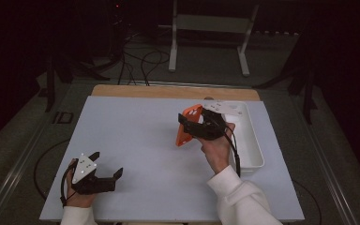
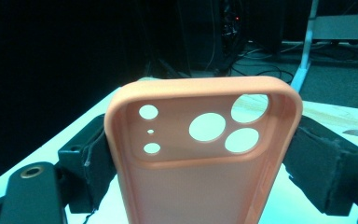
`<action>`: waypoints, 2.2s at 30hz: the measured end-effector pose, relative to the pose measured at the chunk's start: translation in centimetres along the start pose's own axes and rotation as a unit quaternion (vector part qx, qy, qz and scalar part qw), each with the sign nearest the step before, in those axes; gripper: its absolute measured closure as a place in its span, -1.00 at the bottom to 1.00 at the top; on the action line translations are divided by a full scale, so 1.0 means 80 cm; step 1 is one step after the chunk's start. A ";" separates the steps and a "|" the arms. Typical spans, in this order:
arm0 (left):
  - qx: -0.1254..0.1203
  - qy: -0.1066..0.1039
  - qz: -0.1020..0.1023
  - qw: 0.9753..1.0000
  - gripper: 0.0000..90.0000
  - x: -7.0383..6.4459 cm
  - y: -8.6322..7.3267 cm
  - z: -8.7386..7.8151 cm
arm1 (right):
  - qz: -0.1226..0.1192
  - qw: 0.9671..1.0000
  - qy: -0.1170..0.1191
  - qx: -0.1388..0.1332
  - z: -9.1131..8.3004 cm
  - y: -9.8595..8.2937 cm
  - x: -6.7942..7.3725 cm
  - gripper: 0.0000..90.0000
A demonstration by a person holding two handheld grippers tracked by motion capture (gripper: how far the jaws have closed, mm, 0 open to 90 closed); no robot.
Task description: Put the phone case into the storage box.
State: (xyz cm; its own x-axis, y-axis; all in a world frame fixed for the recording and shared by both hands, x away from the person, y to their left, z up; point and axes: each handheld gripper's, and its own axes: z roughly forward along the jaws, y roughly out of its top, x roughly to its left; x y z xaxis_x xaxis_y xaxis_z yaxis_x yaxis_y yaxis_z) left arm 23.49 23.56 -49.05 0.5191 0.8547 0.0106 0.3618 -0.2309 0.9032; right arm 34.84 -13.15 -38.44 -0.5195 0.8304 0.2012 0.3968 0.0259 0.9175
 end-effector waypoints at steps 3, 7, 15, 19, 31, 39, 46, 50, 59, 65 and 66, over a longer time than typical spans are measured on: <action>0.002 0.000 0.000 1.000 -1.00 0.000 -0.001 0.000 | -0.001 1.000 -0.003 0.000 0.002 0.001 -0.002 -0.64; 0.003 0.001 -0.001 1.000 -1.00 0.000 -0.001 0.001 | -0.002 1.000 -0.006 0.000 0.004 0.003 -0.004 -0.64; 0.002 0.001 -0.003 1.000 -1.00 0.000 -0.002 0.001 | -0.004 1.000 -0.010 -0.001 0.007 0.007 -0.006 -0.64; 0.002 0.001 -0.004 1.000 -1.00 0.001 -0.003 0.000 | -0.004 1.000 -0.014 -0.003 0.010 0.010 -0.008 -0.64; 0.003 0.000 -0.003 1.000 -1.00 0.001 -0.004 0.001 | -0.001 1.000 -0.022 -0.003 0.015 0.011 -0.015 -0.64; 0.004 0.000 -0.002 1.000 -1.00 0.001 -0.004 0.001 | -0.003 1.000 -0.031 -0.007 0.018 0.017 -0.018 -0.64; 0.003 0.001 -0.002 1.000 -1.00 0.000 -0.004 0.001 | -0.006 0.999 -0.039 -0.007 0.021 0.023 -0.021 -0.64; 0.003 0.001 -0.002 1.000 -1.00 0.000 -0.004 0.002 | -0.008 0.999 -0.042 -0.009 0.022 0.025 -0.023 -0.64; 0.005 0.001 -0.001 1.000 -1.00 -0.001 -0.005 0.002 | -0.011 0.999 -0.050 -0.008 0.027 0.027 -0.028 -0.64; 0.005 0.001 -0.001 1.000 -1.00 -0.001 -0.004 0.002 | -0.008 0.998 -0.054 -0.009 0.030 0.027 -0.031 -0.64; 0.004 0.001 -0.002 1.000 -1.00 -0.001 -0.004 0.003 | -0.009 0.998 -0.055 -0.010 0.031 0.027 -0.031 -0.64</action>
State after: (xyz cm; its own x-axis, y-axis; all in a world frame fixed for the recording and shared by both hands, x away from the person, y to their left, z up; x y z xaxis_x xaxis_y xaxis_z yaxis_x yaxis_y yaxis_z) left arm 23.49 23.49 -49.46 0.5163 0.8564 0.0087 0.3693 -0.2318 0.8999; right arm 38.85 -13.80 -37.82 -0.4400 0.8857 0.1479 0.3733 0.0307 0.9272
